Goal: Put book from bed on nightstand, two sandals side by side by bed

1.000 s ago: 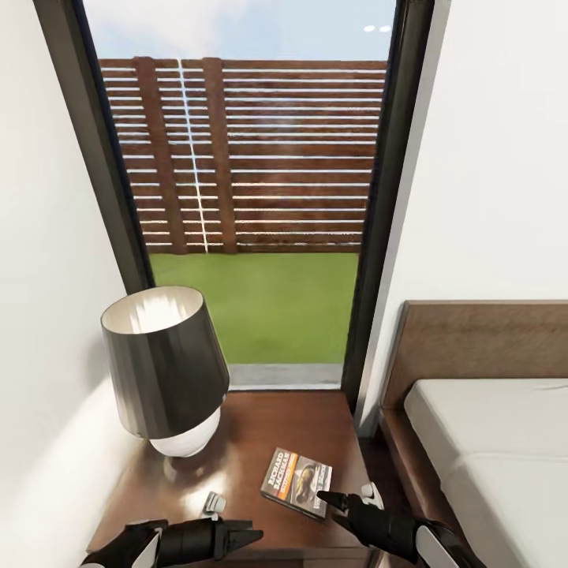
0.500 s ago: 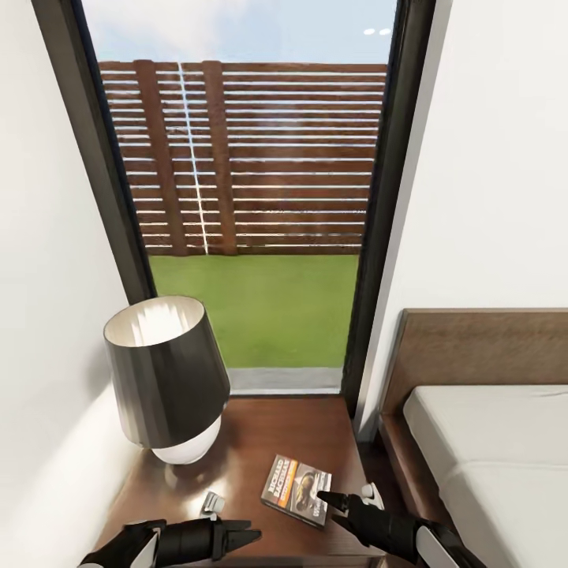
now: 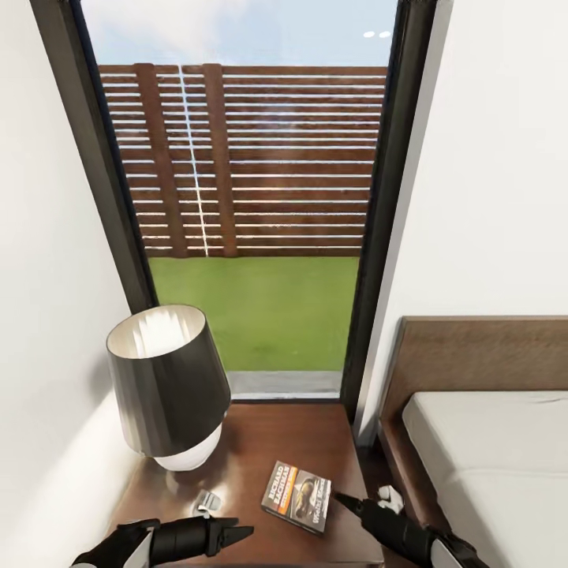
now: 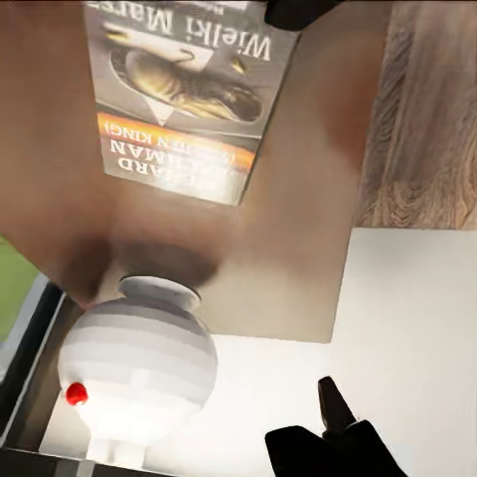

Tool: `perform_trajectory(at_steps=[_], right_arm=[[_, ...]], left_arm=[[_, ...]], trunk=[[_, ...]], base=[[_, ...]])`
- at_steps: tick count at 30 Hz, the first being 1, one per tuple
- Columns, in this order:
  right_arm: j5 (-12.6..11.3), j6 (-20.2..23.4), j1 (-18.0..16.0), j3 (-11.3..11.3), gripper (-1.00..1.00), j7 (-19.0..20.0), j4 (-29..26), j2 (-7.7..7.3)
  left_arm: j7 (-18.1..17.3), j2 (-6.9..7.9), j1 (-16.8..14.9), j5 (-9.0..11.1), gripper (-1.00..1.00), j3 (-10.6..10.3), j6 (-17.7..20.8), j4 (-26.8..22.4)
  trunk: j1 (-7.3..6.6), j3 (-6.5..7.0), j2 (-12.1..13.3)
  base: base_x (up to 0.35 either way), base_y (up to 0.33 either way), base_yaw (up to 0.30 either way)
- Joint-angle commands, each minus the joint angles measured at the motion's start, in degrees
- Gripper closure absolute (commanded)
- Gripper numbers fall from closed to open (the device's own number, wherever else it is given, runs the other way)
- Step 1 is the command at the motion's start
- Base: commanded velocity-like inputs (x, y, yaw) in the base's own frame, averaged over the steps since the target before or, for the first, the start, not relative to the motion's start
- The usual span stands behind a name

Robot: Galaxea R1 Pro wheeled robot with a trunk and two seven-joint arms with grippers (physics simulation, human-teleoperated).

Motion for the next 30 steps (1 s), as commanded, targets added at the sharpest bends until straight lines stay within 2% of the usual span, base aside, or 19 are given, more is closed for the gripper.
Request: perform_trajectory(at_steps=[1, 2, 5, 9, 14, 30], right_arm=[[0.0, -0.8, 0.0, 0.3, -1.0, 0.0, 0.5, -0.22], [2.2, -3.1, 0.0, 0.3, -1.0, 0.0, 2.3, -0.51], [6.7, -5.4, 0.0, 0.3, -1.0, -0.1, 6.1, -0.74], [8.9, -9.9, 0.0, 0.3, -1.0, 0.0, 9.6, -0.81], [9.5, -12.8, 0.0, 0.3, -1.0, 0.0, 12.8, -0.82], [9.6, -13.4, 0.0, 0.4, -1.0, -0.1, 15.2, -0.82]], left_arm=[[-0.1, -0.02, 0.0, 0.0, -1.0, 0.2, 0.5, 0.0], [0.3, -0.07, 0.0, -0.1, -1.0, 0.1, -0.3, 0.0], [0.6, -0.2, 0.0, -0.2, -1.0, -0.1, -2.5, 0.1], [0.7, -0.12, 0.0, -0.3, -1.0, -0.2, -3.5, 0.2], [0.6, 0.08, 0.0, -0.3, -1.0, -0.2, -3.7, 0.1], [0.9, 0.2, 0.0, -0.3, -1.0, -0.2, -3.8, 0.2]], trunk=[[-0.23, 0.13, 0.4], [-0.45, 0.31, 0.8], [-1.11, 0.85, 2.0], [-1.99, 1.57, 3.6], [-3.09, 2.46, 5.6], [-6.6, 5.34, 12.0]], base=[[0.0, 0.0, 0.0], [0.0, 0.0, 0.0], [0.0, 0.0, 0.0], [0.0, 0.0, 0.0], [0.0, 0.0, 0.0], [0.0, 0.0, 0.0]])
